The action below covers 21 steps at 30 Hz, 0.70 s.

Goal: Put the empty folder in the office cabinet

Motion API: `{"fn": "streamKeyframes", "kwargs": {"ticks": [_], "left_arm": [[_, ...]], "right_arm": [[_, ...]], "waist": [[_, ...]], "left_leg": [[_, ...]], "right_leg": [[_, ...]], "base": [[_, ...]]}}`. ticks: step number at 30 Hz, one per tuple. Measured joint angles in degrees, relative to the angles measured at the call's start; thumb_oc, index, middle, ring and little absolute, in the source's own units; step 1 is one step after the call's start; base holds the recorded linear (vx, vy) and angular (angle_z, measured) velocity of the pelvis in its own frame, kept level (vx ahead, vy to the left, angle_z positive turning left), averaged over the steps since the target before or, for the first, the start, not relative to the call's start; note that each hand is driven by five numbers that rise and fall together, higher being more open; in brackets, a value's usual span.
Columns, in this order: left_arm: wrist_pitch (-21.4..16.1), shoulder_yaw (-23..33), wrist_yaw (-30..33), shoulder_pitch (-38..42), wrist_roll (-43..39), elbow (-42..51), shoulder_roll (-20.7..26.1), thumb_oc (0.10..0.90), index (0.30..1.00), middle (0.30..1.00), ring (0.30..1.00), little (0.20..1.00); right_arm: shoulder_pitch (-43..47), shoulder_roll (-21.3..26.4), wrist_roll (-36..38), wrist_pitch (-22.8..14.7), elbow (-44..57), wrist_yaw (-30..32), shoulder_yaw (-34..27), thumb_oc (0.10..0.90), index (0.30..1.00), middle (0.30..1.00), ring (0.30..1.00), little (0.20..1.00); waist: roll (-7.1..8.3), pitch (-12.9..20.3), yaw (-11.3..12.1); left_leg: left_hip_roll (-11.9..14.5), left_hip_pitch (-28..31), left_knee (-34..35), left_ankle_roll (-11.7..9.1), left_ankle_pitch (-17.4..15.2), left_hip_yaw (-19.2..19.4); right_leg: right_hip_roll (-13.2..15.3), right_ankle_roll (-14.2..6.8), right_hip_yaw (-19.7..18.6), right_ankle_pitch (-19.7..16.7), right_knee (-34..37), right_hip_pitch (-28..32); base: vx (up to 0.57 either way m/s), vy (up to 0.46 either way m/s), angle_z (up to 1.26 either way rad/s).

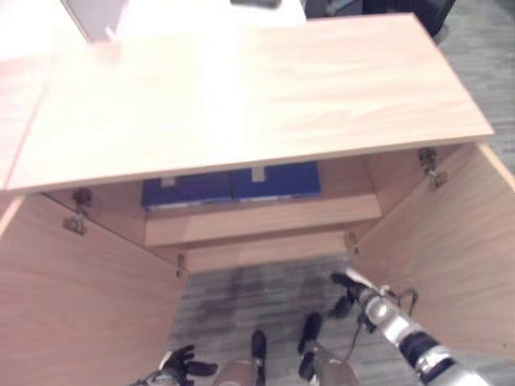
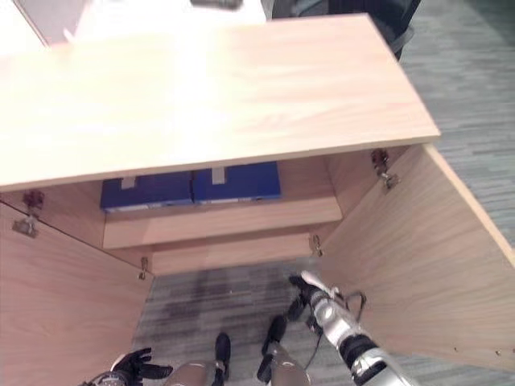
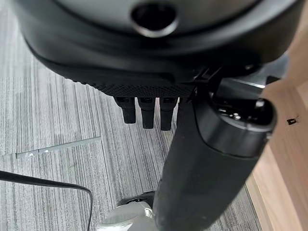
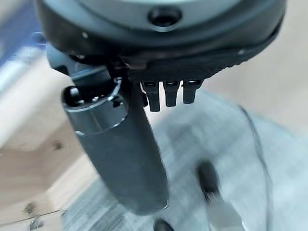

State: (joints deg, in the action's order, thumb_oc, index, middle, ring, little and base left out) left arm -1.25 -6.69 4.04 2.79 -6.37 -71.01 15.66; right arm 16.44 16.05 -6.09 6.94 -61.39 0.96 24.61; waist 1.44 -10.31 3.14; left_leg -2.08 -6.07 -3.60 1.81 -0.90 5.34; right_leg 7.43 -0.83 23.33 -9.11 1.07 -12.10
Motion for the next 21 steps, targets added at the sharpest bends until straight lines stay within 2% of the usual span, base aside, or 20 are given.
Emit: {"fn": "streamKeyframes", "kwargs": {"ticks": [1, 2, 5, 6, 8, 9, 13, 18, 21], "left_arm": [[0.1, 0.0, 0.1, -0.1, 0.0, -0.6, -0.2, 0.8, 0.9, 0.9, 0.9, 0.9], [0.0, 0.0, 0.2, -1.3, 0.0, -0.6, -0.6, 0.8, 0.9, 0.9, 0.9, 0.9], [0.1, 0.1, 0.2, -2.7, 0.8, -1.9, -0.9, 0.8, 0.9, 0.9, 0.9, 0.9], [0.1, 0.1, 0.2, -3.5, 1.1, -2.7, -0.9, 0.8, 0.9, 0.9, 0.9, 0.9], [0.1, 0.0, 0.2, -3.8, 2.2, -2.8, -0.9, 0.8, 0.9, 0.9, 0.9, 0.9], [0.1, -0.4, 0.2, -4.4, 2.8, -3.0, -1.0, 0.8, 0.9, 0.9, 0.9, 0.9], [0.8, -2.2, 0.2, -4.6, 4.6, -3.7, -0.8, 0.8, 0.9, 0.9, 0.9, 0.9], [1.3, -2.8, 0.2, -4.2, 5.1, -5.1, -0.7, 0.8, 0.9, 0.9, 0.9, 0.9], [1.4, -2.9, 0.1, -5.1, 5.7, -5.4, -0.9, 0.8, 0.9, 0.9, 0.9, 0.9]], "right_arm": [[-0.8, -1.3, 1.1, -0.8, -3.0, 0.7, -1.0, 0.8, 0.9, 0.9, 0.9, 0.9], [-3.4, -2.7, 3.1, -0.4, -5.6, 1.1, -1.2, 0.8, 0.9, 0.9, 0.9, 0.9], [-7.8, -4.0, 7.0, -2.4, -9.2, 1.6, -4.3, 0.8, 0.9, 0.9, 0.9, 0.9], [-9.4, -4.2, 7.7, -2.9, -10.2, 2.4, -5.5, 0.8, 0.9, 0.9, 0.9, 0.9], [-11.1, -4.5, 8.6, -4.0, -12.5, 2.8, -7.1, 0.8, 0.9, 0.9, 0.9, 0.9], [-12.2, -4.5, 8.6, -4.0, -13.6, 2.9, -7.6, 0.8, 0.9, 0.9, 0.9, 0.9], [-16.6, -4.0, 11.3, -4.2, -13.7, 2.8, -12.7, 0.8, 0.9, 0.9, 0.9, 0.9], [-18.9, -3.6, 16.3, -4.1, -15.6, 3.2, -15.9, 0.8, 0.9, 0.9, 0.9, 0.9], [-18.9, -3.2, 18.8, -4.1, -17.6, 3.3, -19.7, 0.8, 0.9, 0.9, 0.9, 0.9]], "waist": [[0.02, 0.6, 0.1], [0.15, 2.8, 0.0], [0.89, 5.1, -0.2], [1.39, 7.3, -1.1], [2.05, 8.9, -1.5], [2.77, 10.5, -1.8], [3.23, 12.6, -1.8], [3.45, 13.5, -4.0], [2.5, 13.8, -5.5]], "left_leg": [[0.1, 0.8, 0.4, 0.0, 0.0, 0.0], [0.1, 1.7, 1.2, 0.0, 0.0, 0.1], [0.4, 4.9, 3.3, 0.0, 0.2, 1.7], [0.7, 5.3, 4.4, 0.2, 0.0, 2.2], [1.3, 7.3, 6.5, 0.4, 0.4, 2.7], [1.2, 8.8, 7.1, 0.2, 0.4, 2.5], [1.7, 10.7, 7.0, -0.4, -0.4, 3.0], [2.1, 10.5, 7.3, -0.3, -0.3, 6.6], [3.1, 10.9, 8.3, -0.4, -0.1, 9.9]], "right_leg": [[-0.2, -0.1, 0.0, -0.1, 0.7, 0.9], [-0.4, -0.2, -0.1, 0.0, 1.4, 1.5], [-1.1, -0.6, -0.7, -0.1, 2.9, 3.7], [-1.3, -0.7, -0.8, 0.0, 3.3, 3.8], [-1.6, -1.3, -0.5, 0.5, 1.2, 3.8], [-1.9, -0.6, -0.8, 1.5, 0.4, 4.3], [-3.0, -0.7, -2.0, 1.4, 2.1, 6.6], [-3.6, -1.4, -4.2, 1.1, 3.1, 5.3], [-3.4, -2.6, -5.0, 2.5, -3.3, 2.3]], "base": [[0.04, -0.004, -0.06], [0.05, 0.008, -0.1], [0.06, 0.011, -0.29], [0.09, 0.011, -0.21], [0.12, 0.017, -0.17], [0.07, 0.015, -0.12], [0.02, 0.009, -0.11], [-0.01, 0.003, -0.32], [0.0, 0.002, -0.54]]}}
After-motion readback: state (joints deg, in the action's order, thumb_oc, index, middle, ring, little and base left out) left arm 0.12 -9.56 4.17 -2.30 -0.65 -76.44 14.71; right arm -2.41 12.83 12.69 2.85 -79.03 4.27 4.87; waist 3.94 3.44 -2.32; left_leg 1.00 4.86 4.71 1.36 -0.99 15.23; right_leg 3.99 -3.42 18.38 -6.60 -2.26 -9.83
